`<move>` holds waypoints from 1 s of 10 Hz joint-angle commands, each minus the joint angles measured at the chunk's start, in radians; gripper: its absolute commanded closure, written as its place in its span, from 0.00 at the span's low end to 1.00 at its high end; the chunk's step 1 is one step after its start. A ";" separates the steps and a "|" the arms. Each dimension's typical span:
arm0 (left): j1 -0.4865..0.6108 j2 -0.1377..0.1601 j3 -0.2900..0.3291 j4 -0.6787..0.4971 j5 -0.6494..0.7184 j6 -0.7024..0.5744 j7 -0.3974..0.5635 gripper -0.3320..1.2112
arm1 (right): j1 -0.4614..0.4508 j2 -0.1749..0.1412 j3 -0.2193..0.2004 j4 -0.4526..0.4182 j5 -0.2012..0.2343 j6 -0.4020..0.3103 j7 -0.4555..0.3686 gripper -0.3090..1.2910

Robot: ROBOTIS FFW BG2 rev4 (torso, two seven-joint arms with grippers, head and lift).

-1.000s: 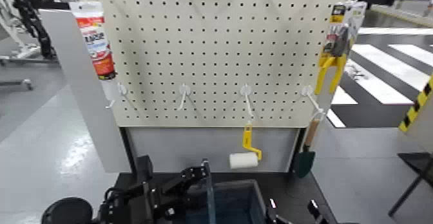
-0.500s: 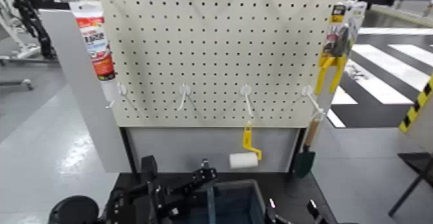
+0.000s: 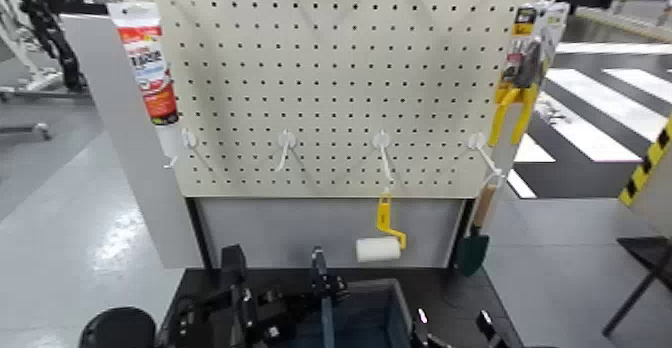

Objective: Grasp the handle of the crate.

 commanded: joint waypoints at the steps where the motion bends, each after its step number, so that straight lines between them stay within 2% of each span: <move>1: 0.004 -0.003 0.003 0.001 0.000 0.000 -0.002 0.98 | 0.000 0.000 0.000 0.000 -0.002 -0.002 -0.002 0.29; 6: 0.026 -0.008 0.000 -0.035 0.000 0.006 -0.012 0.98 | 0.000 0.000 0.000 0.002 -0.005 -0.002 0.000 0.29; 10: 0.084 -0.012 0.024 -0.141 0.021 0.010 0.014 0.98 | 0.000 0.000 -0.002 0.002 -0.005 -0.003 -0.002 0.29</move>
